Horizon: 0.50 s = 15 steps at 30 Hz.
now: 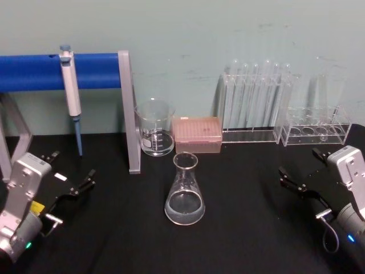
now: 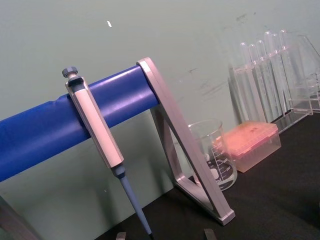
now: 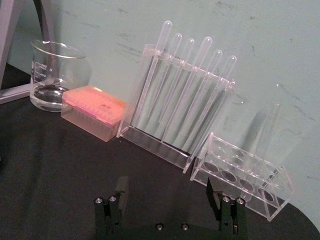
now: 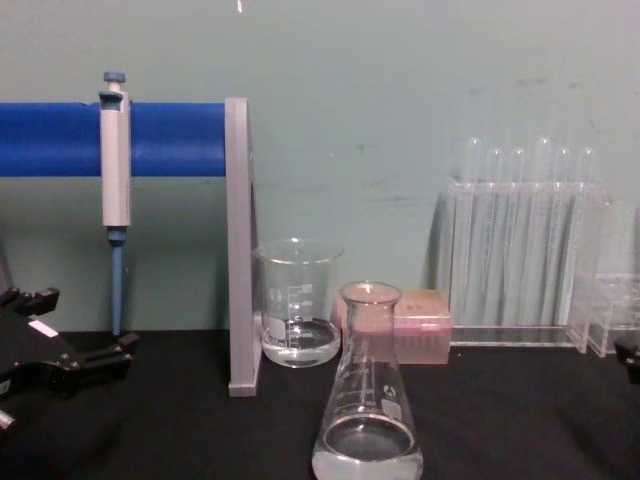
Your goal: Grasp the erlenmeyer flask with one hand, shake it three times, then place it back.
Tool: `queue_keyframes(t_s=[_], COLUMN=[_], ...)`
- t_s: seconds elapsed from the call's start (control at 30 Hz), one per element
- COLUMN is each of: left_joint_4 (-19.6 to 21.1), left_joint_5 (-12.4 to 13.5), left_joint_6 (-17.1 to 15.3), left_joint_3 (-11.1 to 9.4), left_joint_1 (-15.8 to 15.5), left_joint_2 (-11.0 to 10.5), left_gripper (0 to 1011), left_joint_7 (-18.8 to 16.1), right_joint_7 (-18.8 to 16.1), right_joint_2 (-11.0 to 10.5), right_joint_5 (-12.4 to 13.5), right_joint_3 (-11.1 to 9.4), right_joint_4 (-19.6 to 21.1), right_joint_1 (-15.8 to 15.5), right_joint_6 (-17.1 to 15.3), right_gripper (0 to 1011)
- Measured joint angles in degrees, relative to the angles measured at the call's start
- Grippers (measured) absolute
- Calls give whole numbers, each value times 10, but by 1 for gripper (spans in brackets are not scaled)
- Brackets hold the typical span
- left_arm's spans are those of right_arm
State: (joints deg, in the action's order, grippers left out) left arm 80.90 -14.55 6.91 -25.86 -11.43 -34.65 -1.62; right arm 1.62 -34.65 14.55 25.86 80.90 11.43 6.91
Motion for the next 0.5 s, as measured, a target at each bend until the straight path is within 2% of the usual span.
queue_keyframes(t_s=[0.5], left_joint_4=[0], left_joint_5=[0], left_joint_6=[0], left_joint_3=[0], left_joint_1=[0], left_joint_2=[0], left_gripper=[1001], left_joint_7=[0], right_joint_7=[0], right_joint_2=[0], right_joint_5=[0], right_joint_3=[0], right_joint_4=[0], right_joint_1=[0], right_joint_6=[0], right_gripper=[1000])
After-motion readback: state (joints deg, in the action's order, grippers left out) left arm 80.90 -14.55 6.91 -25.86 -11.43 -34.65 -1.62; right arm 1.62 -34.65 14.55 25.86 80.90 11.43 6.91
